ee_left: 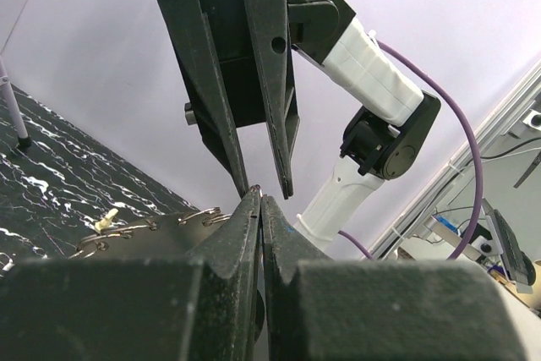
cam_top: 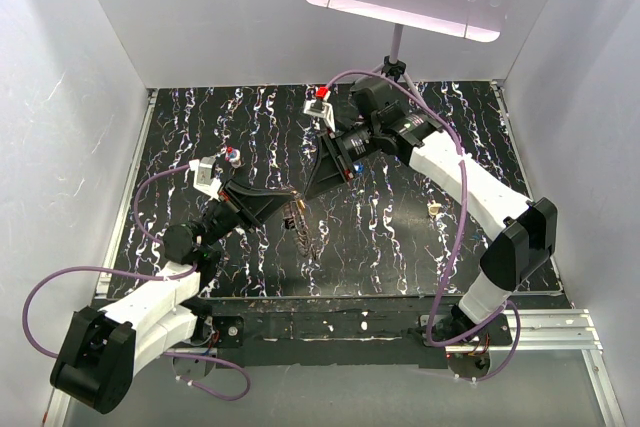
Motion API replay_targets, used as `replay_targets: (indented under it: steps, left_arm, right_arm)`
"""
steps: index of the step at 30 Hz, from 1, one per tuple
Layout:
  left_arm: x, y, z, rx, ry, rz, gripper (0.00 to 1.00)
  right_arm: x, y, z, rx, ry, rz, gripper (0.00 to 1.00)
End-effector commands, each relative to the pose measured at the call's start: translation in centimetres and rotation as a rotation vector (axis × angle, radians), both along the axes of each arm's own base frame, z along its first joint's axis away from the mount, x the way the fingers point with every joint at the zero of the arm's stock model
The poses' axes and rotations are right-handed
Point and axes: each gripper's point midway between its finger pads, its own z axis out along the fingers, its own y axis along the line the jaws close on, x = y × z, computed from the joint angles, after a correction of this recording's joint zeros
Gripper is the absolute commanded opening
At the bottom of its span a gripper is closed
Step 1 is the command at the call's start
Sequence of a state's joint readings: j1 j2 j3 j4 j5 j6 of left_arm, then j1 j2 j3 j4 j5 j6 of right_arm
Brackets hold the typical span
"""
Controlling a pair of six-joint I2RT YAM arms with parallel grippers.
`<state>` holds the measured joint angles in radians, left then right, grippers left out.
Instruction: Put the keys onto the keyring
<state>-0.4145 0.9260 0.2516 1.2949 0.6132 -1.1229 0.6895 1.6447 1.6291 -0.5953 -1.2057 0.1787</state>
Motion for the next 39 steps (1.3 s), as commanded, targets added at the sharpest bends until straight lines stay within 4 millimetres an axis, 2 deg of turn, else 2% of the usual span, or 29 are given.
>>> replay_targets:
  steps: [1, 6, 12, 18, 23, 29, 32, 39]
  left_arm:
    - [-1.0, 0.4, 2.4, -0.044, -0.097, -0.002, 0.00]
    - [-1.0, 0.4, 2.5, -0.046, -0.100, -0.001, 0.00]
    - [-1.1, 0.4, 2.6, -0.049, -0.101, -0.002, 0.00]
    - [-1.0, 0.4, 2.4, -0.048, -0.097, -0.001, 0.00]
    - [-0.9, 0.4, 2.4, -0.050, -0.096, 0.001, 0.00]
    - [-1.1, 0.5, 2.5, -0.050, -0.099, 0.000, 0.00]
    - [-1.1, 0.5, 2.5, -0.051, -0.100, 0.003, 0.00]
    - [-1.1, 1.0, 2.9, -0.072, -0.116, 0.031, 0.00]
  right_arm:
    - [0.2, 0.4, 1.8, 0.041, -0.051, 0.008, 0.31]
    - [0.0, 0.4, 1.4, 0.037, -0.063, 0.006, 0.30]
    - [0.5, 0.6, 0.9, 0.016, -0.076, -0.017, 0.34]
    - [0.3, 0.8, 1.0, 0.020, -0.078, -0.004, 0.32]
    - [0.2, 0.9, 0.8, 0.016, -0.075, 0.000, 0.26]
    - [0.1, 0.8, 0.8, 0.019, -0.077, 0.003, 0.08]
    - [0.1, 0.8, 0.8, 0.020, -0.086, 0.001, 0.03]
    - [-0.2, 0.6, 0.6, 0.017, -0.087, 0.004, 0.01]
